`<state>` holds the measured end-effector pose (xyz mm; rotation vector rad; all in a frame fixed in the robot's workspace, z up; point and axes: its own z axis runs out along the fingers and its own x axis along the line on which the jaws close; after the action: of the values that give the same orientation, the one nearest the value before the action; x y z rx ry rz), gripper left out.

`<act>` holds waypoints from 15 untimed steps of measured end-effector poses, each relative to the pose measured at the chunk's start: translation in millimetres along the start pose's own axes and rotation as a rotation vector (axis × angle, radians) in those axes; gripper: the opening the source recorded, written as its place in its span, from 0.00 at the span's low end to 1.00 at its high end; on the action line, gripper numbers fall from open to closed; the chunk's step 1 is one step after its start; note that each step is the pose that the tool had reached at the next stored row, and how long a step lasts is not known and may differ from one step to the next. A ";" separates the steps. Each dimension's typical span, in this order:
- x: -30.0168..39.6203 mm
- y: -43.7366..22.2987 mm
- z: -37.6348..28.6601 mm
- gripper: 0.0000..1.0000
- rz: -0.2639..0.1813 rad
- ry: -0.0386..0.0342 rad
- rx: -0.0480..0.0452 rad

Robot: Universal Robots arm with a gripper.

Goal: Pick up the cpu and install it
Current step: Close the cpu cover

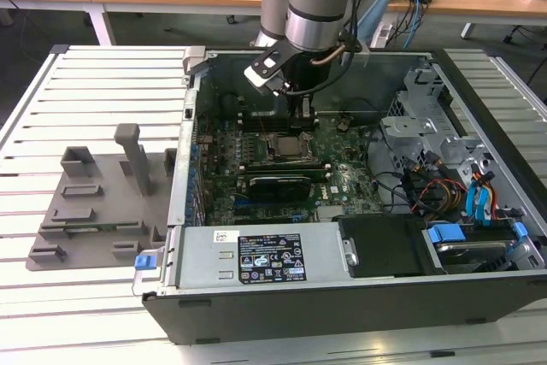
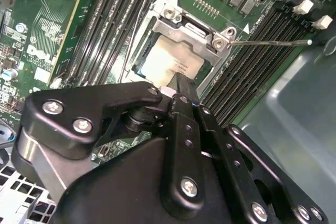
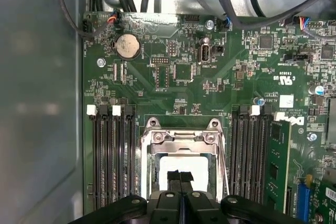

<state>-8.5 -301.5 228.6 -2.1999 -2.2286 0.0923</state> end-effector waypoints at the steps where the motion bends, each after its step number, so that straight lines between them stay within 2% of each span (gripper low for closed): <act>1: 0.1 -1.1 1.5 0.11 0.000 0.0000 0.0000; 5: 0.3 -6.8 6.9 0.11 0.000 0.0000 0.0000; 11: 0.8 -19.5 17.1 0.11 0.000 0.0001 0.0000; 15: 1.0 -22.1 21.4 0.11 0.000 0.0000 0.0000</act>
<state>-31.6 -301.5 208.3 -2.1999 -2.2286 0.0923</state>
